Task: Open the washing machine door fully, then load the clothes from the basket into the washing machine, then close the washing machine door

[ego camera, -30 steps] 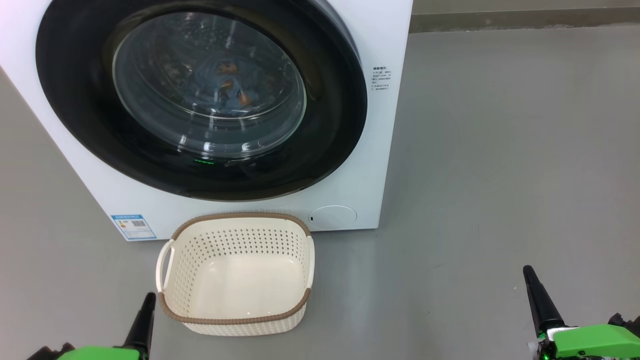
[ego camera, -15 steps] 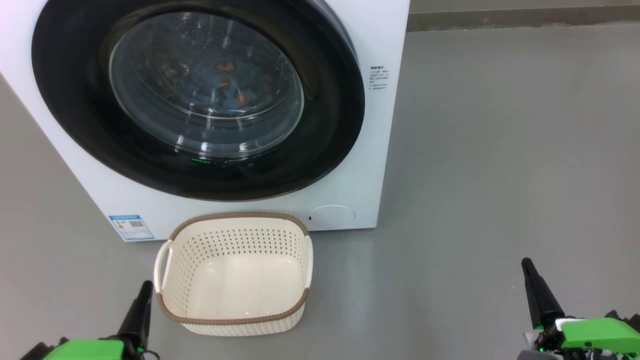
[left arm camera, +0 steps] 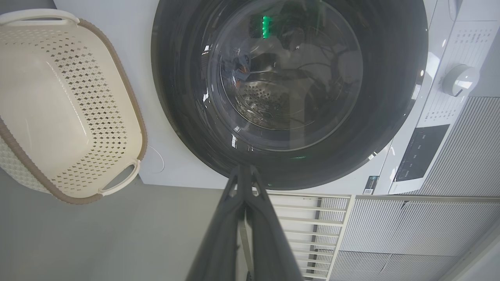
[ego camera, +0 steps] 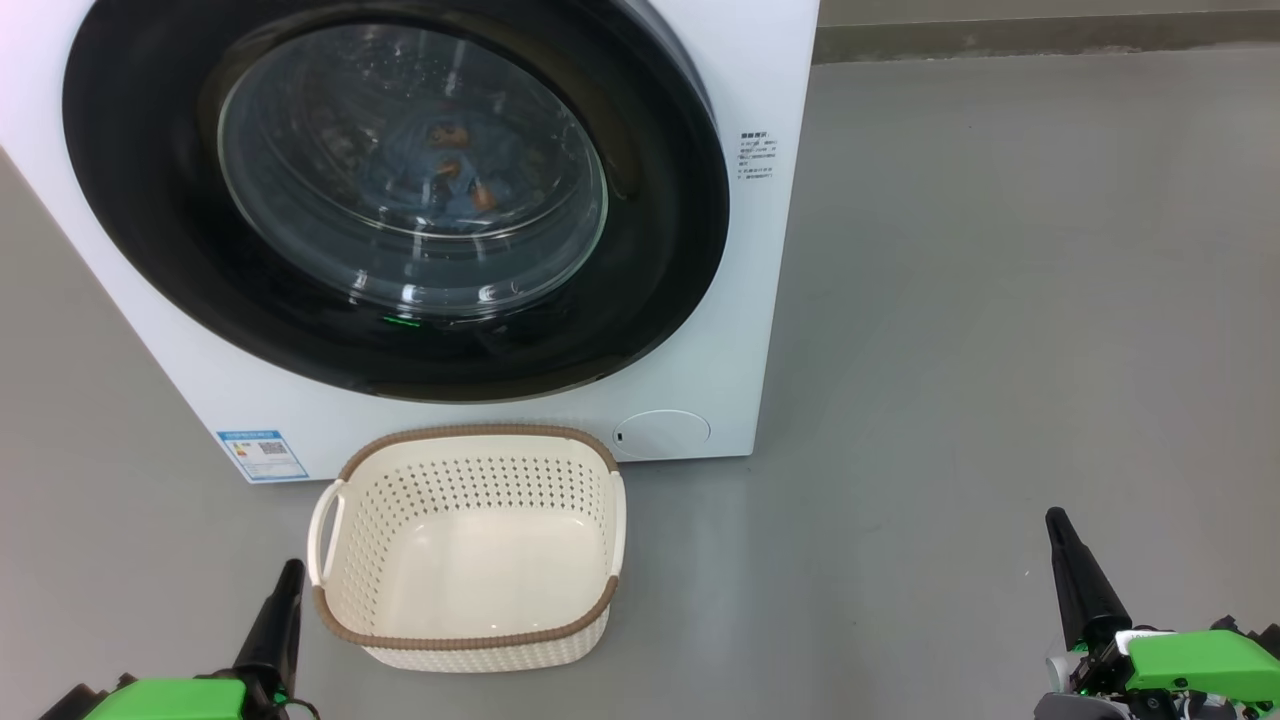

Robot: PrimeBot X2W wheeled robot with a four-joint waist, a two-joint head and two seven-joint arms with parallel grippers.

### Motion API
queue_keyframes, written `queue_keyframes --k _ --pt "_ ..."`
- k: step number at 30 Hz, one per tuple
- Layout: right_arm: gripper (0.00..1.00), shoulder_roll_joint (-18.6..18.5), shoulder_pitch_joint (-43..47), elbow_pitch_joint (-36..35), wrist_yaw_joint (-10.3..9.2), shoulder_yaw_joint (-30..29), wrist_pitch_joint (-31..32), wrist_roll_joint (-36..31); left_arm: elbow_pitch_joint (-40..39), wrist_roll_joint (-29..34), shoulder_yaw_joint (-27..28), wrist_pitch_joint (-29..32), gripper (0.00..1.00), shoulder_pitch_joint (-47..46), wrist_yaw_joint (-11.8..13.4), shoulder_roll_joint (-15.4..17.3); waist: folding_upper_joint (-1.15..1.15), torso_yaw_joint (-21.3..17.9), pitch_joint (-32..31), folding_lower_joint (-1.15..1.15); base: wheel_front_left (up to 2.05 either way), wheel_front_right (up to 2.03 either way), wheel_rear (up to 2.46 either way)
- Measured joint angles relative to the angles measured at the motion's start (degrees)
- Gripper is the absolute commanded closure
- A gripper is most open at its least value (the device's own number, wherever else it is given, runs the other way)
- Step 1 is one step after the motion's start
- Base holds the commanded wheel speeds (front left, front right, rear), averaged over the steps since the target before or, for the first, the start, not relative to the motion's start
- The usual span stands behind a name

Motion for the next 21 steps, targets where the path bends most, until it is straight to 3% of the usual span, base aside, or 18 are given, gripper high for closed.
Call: queue_keyframes --k 21 --pt "1.0 0.1 0.0 0.0 0.0 -0.2 0.4 0.0 0.0 0.0 0.0 0.0 1.0 0.0 0.0 0.0 0.0 0.0 0.0 0.0 0.0 0.0 0.0"
